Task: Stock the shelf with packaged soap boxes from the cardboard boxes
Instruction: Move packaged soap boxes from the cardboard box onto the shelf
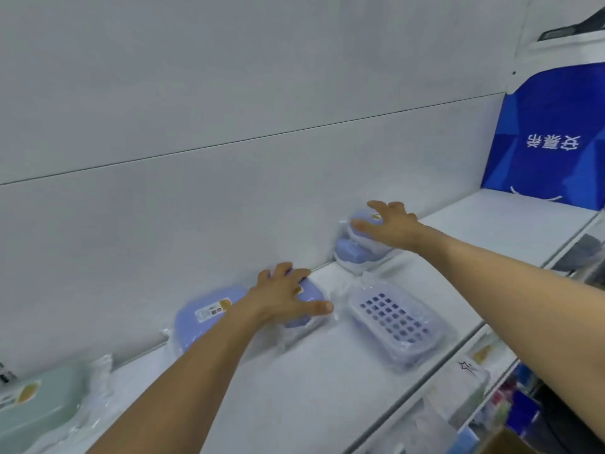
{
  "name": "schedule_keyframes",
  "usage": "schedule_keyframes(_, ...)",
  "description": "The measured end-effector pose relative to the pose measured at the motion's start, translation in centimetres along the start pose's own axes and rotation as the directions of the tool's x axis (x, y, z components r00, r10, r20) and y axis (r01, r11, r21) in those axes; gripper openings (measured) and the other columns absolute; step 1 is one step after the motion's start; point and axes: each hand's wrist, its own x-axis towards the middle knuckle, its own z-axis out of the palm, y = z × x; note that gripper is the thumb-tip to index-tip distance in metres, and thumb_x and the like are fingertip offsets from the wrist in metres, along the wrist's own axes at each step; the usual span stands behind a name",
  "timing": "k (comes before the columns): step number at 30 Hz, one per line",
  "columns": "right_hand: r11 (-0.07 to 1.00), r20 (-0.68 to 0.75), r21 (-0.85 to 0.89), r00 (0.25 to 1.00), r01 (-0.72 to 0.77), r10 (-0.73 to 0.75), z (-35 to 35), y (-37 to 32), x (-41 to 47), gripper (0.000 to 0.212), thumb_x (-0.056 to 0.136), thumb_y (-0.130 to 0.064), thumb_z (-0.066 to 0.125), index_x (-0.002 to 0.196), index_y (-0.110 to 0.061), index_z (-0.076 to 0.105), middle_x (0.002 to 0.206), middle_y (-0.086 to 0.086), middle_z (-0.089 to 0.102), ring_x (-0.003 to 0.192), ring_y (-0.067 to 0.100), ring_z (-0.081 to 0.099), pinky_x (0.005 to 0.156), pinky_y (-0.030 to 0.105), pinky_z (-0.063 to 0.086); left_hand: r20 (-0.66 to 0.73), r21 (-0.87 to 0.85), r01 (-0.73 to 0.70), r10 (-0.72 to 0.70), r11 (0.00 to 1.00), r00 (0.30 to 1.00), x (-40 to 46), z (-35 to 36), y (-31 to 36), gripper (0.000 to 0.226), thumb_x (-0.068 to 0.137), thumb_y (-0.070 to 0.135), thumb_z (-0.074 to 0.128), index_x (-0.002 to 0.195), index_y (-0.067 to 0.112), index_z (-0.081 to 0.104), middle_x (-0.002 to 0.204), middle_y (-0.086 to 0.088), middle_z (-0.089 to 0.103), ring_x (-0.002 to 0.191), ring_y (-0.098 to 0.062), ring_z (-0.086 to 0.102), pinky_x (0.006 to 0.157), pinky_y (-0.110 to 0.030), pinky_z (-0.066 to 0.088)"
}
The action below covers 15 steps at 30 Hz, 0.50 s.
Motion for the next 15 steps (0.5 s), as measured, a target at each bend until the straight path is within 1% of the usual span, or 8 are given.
schedule_keyframes(2, 0.998, 0.021, -0.011, 0.998, -0.057, 0.057, 0.9, -0.3, 1.6, 0.071, 0.090, -0.069, 0.040, 0.151, -0.037, 0.021, 0.156, 0.012, 0.017, 0.143, 0.037, 0.018, 0.115, 0.047, 0.016, 0.012, -0.032, -0.055, 0.056, 0.998, 0.998, -0.2, -0.2, -0.4, 0.087, 0.073, 0.065, 0.070, 0.147, 0.046, 0.028, 0.158, 0.012, 0.008, 0.146, -0.022, 0.002, 0.116, -0.040, 0.024)
schedule_keyframes(5, 0.981, 0.067, -0.188, 0.996, -0.044, 0.057, 2.3, -0.4, 3.2, 0.068, 0.088, -0.073, 0.028, 0.147, -0.040, 0.023, 0.154, 0.012, 0.024, 0.142, 0.032, 0.020, 0.113, 0.050, 0.015, 0.078, -0.048, -0.139, 0.142, 0.989, 0.987, -0.9, -0.9, -1.4, 0.071, 0.076, 0.044, 0.075, 0.136, 0.055, 0.038, 0.156, 0.019, 0.010, 0.145, -0.011, 0.004, 0.115, -0.036, 0.026)
schedule_keyframes(8, 0.988, -0.036, -0.144, 0.998, -0.053, 0.048, 3.0, -0.8, 3.6, 0.057, 0.091, -0.066, 0.034, 0.133, -0.030, 0.043, 0.134, 0.013, 0.043, 0.123, 0.032, 0.037, 0.102, 0.044, 0.026, 0.112, -0.125, -0.143, 0.157, 0.982, 0.981, -1.3, -1.3, -1.5, 0.050, 0.075, 0.053, 0.074, 0.120, 0.051, 0.051, 0.153, 0.022, 0.015, 0.140, -0.007, 0.015, 0.112, -0.034, 0.031)
schedule_keyframes(10, 0.996, -0.147, -0.048, 0.987, -0.076, 0.068, 3.3, -1.2, 3.2, 0.046, 0.090, -0.063, 0.041, 0.114, -0.025, 0.051, 0.118, 0.013, 0.047, 0.105, 0.032, 0.039, 0.089, 0.042, 0.033, 0.053, -0.168, -0.133, 0.144, 0.977, 0.988, -1.1, -0.9, -1.1, 0.038, 0.075, 0.065, 0.069, 0.103, 0.042, 0.060, 0.149, 0.018, 0.027, 0.139, -0.008, 0.017, 0.113, -0.038, 0.029)
schedule_keyframes(12, 0.994, -0.218, -0.056, 0.972, -0.098, 0.083, 3.7, -1.3, 2.8, 0.036, 0.089, -0.052, 0.050, 0.108, -0.020, 0.048, 0.113, 0.011, 0.045, 0.107, 0.031, 0.038, 0.085, 0.043, 0.040, -0.060, -0.181, -0.132, 0.123, 0.975, 0.991, -0.9, -0.2, -0.6, 0.036, 0.075, 0.069, 0.066, 0.088, 0.036, 0.063, 0.134, 0.020, 0.041, 0.136, -0.008, 0.023, 0.112, -0.042, 0.030)
schedule_keyframes(13, 0.990, -0.242, -0.075, 0.965, -0.119, 0.098, 3.8, -1.4, 2.6, 0.037, 0.089, -0.044, 0.055, 0.112, -0.017, 0.046, 0.116, 0.011, 0.044, 0.112, 0.031, 0.038, 0.083, 0.044, 0.041, -0.116, -0.167, -0.123, 0.105, 0.978, 0.988, -0.9, 0.2, -0.4, 0.033, 0.076, 0.066, 0.066, 0.088, 0.036, 0.062, 0.127, 0.022, 0.044, 0.133, -0.010, 0.028, 0.109, -0.043, 0.033)
schedule_keyframes(14, 0.987, -0.258, -0.071, 0.958, -0.145, 0.122, 3.9, -1.4, 2.5, 0.044, 0.087, -0.038, 0.059, 0.119, -0.013, 0.043, 0.122, 0.012, 0.042, 0.117, 0.032, 0.037, 0.080, 0.044, 0.041, -0.159, -0.144, -0.116, 0.093, 0.983, 0.983, -1.0, 0.6, -0.2, 0.029, 0.078, 0.060, 0.068, 0.096, 0.038, 0.061, 0.127, 0.021, 0.045, 0.132, -0.013, 0.029, 0.108, -0.044, 0.034)
schedule_keyframes(15, 0.984, -0.269, -0.049, 0.951, -0.170, 0.151, 4.0, -1.4, 2.4, 0.053, 0.085, -0.036, 0.062, 0.125, -0.011, 0.038, 0.128, 0.012, 0.037, 0.120, 0.033, 0.035, 0.079, 0.044, 0.040, -0.176, -0.115, -0.084, 0.063, 0.990, 0.982, -1.3, 0.9, 0.1, 0.038, 0.079, 0.053, 0.069, 0.113, 0.041, 0.057, 0.134, 0.020, 0.041, 0.134, -0.016, 0.027, 0.108, -0.043, 0.035)
